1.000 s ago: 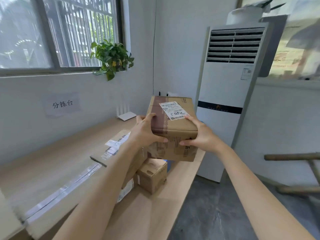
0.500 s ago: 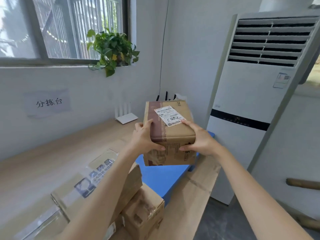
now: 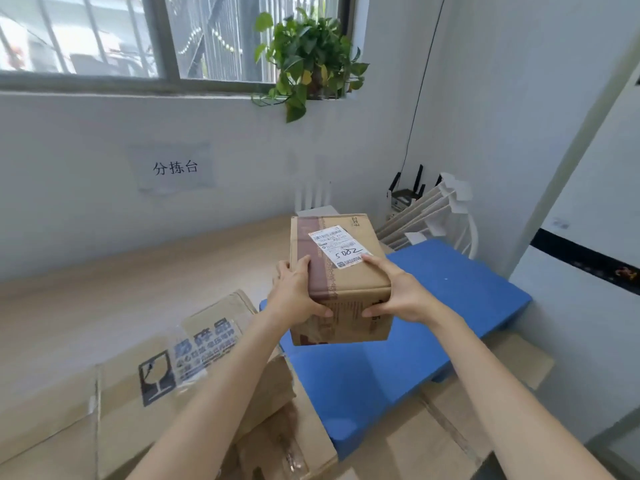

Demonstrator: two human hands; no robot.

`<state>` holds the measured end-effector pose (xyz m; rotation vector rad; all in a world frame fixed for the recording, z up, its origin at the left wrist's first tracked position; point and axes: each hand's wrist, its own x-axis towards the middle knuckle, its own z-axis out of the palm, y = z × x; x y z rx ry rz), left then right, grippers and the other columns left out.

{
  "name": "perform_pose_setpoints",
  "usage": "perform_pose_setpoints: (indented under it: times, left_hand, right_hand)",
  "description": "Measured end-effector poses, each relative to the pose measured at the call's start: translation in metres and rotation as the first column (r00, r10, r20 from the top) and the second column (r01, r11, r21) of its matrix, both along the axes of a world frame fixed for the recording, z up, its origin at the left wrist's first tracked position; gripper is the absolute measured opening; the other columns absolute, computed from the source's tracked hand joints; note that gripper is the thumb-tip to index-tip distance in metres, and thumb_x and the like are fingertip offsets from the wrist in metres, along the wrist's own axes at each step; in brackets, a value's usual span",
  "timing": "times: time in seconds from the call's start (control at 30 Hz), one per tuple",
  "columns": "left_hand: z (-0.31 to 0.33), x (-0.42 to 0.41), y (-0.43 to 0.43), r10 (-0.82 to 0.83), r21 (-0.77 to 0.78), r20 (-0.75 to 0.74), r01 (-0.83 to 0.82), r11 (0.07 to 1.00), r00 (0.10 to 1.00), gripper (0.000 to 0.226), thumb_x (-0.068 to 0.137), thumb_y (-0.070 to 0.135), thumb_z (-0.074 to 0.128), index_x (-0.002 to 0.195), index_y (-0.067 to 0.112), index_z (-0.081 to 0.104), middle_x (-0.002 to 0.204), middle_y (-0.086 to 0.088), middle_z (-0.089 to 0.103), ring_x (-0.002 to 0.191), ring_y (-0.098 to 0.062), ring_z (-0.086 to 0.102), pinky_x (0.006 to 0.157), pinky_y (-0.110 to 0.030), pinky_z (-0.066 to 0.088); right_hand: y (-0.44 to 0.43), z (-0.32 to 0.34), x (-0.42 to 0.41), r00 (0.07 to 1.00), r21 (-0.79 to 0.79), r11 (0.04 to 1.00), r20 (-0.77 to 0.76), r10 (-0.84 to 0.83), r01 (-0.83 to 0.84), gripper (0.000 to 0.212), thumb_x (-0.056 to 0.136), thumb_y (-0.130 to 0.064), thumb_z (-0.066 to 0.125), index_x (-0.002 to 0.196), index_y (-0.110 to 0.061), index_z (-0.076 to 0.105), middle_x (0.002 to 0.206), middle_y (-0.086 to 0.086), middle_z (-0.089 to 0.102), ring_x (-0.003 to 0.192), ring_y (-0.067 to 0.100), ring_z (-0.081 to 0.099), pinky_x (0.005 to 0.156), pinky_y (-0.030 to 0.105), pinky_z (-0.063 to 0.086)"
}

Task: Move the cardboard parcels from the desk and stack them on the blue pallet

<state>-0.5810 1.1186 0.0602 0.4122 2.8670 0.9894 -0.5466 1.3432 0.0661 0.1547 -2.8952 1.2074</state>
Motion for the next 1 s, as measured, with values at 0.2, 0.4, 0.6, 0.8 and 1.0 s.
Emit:
perform_pose_setpoints:
  times: [0.2, 0.4, 0.6, 0.8, 1.0]
  left_hand:
    - [-0.027, -0.017, 0.020, 0.239, -0.014, 0.048, -0.238, 0.971, 0.970, 0.119, 0.062, 0.026, 0.089, 0.151, 0.019, 0.010, 0.136, -0.012, 0.025, 0.125, -0.032, 0.039, 0.105, -0.041, 0.039]
    - [-0.060, -0.017, 0.038, 0.415, -0.049, 0.113, -0.412, 0.910, 0.903, 0.120, 0.065, 0.025, 0.087, 0.153, 0.021, 0.005, 0.145, -0.013, 0.017, 0.134, -0.031, 0.029, 0.109, -0.040, 0.033]
    - [-0.089, -0.013, 0.049, 0.470, -0.059, 0.162, -0.467, 0.882, 0.868, 0.119, 0.067, 0.023, 0.086, 0.153, 0.021, 0.004, 0.148, -0.009, 0.014, 0.135, -0.028, 0.032, 0.111, -0.040, 0.034]
    - [-0.108, -0.007, 0.059, 0.480, -0.081, 0.158, -0.473, 0.877, 0.863, 0.119, 0.066, 0.024, 0.087, 0.153, 0.023, 0.005, 0.150, -0.008, 0.011, 0.135, -0.029, 0.032, 0.110, -0.041, 0.036]
    - [-0.117, -0.005, 0.058, 0.475, -0.146, 0.144, -0.456, 0.878, 0.868, 0.117, 0.069, 0.021, 0.085, 0.154, 0.024, 0.005, 0.152, -0.009, 0.006, 0.135, -0.029, 0.034, 0.104, -0.038, 0.040]
  right_hand:
    - [0.017, -0.027, -0.070, 0.974, -0.026, 0.973, 0.014, 0.228, -0.227, 0.106, 0.061, -0.007, 0.088, 0.145, -0.036, 0.031, 0.145, -0.010, 0.034, 0.127, 0.013, 0.038, 0.104, 0.030, 0.038]
    - [0.025, -0.070, -0.108, 0.922, -0.051, 0.923, 0.045, 0.383, -0.381, 0.106, 0.059, -0.008, 0.088, 0.144, -0.036, 0.032, 0.140, -0.008, 0.037, 0.126, 0.013, 0.039, 0.104, 0.033, 0.039]
    - [0.031, -0.110, -0.121, 0.895, -0.081, 0.896, 0.060, 0.442, -0.437, 0.106, 0.059, -0.009, 0.088, 0.146, -0.034, 0.032, 0.142, -0.007, 0.033, 0.126, 0.014, 0.039, 0.105, 0.032, 0.039]
    - [0.038, -0.137, -0.123, 0.888, -0.094, 0.890, 0.076, 0.453, -0.446, 0.108, 0.059, -0.007, 0.089, 0.146, -0.034, 0.031, 0.145, -0.007, 0.030, 0.126, 0.013, 0.038, 0.103, 0.027, 0.037]
    - [0.043, -0.156, -0.121, 0.887, -0.069, 0.890, 0.077, 0.455, -0.450, 0.110, 0.058, -0.008, 0.087, 0.141, -0.047, 0.027, 0.154, -0.005, 0.020, 0.134, 0.016, 0.034, 0.107, 0.039, 0.039]
